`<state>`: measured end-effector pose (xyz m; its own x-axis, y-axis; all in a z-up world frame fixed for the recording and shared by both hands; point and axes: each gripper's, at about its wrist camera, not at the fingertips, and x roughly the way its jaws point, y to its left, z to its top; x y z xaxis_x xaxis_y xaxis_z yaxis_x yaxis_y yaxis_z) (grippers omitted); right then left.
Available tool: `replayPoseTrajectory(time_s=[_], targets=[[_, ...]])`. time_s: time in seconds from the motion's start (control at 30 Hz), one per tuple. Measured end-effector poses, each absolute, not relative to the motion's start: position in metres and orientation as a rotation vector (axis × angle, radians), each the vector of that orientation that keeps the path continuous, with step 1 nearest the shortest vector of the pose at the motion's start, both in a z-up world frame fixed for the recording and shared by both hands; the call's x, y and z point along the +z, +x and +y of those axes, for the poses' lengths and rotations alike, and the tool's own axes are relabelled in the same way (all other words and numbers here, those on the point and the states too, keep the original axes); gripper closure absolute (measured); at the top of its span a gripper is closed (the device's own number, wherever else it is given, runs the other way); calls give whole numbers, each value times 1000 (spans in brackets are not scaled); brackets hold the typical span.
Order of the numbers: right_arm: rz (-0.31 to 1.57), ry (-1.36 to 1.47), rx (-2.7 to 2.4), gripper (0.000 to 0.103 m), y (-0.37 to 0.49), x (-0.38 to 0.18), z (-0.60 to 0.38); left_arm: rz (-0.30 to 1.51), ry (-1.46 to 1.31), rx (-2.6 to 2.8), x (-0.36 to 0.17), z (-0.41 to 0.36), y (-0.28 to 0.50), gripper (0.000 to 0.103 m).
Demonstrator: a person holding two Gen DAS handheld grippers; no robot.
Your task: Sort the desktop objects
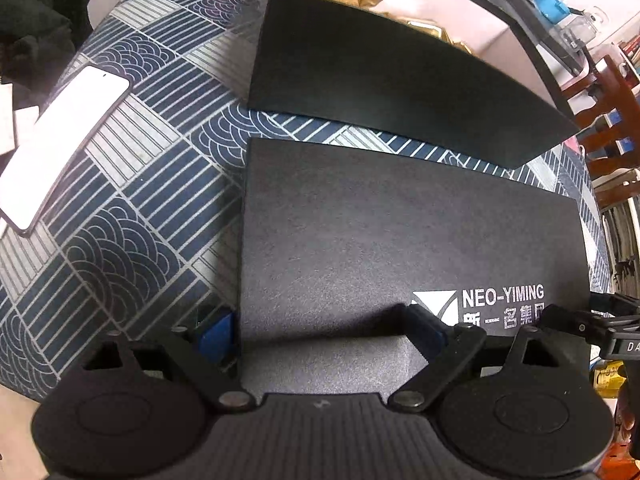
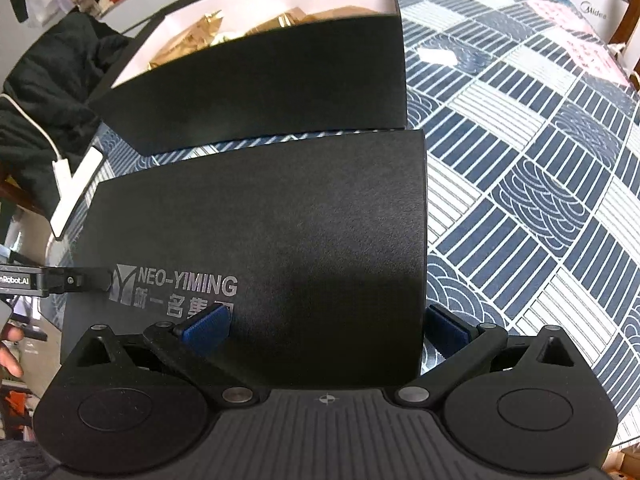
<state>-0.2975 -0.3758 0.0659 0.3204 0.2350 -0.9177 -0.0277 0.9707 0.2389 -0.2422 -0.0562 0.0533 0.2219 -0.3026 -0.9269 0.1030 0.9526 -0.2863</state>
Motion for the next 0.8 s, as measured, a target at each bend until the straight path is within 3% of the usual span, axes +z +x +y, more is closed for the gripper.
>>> replayPoseTrajectory(time_s=[0.8], targets=[[1210, 191, 85, 0, -311, 48, -374, 1303, -118, -250, 33, -67, -265, 0]])
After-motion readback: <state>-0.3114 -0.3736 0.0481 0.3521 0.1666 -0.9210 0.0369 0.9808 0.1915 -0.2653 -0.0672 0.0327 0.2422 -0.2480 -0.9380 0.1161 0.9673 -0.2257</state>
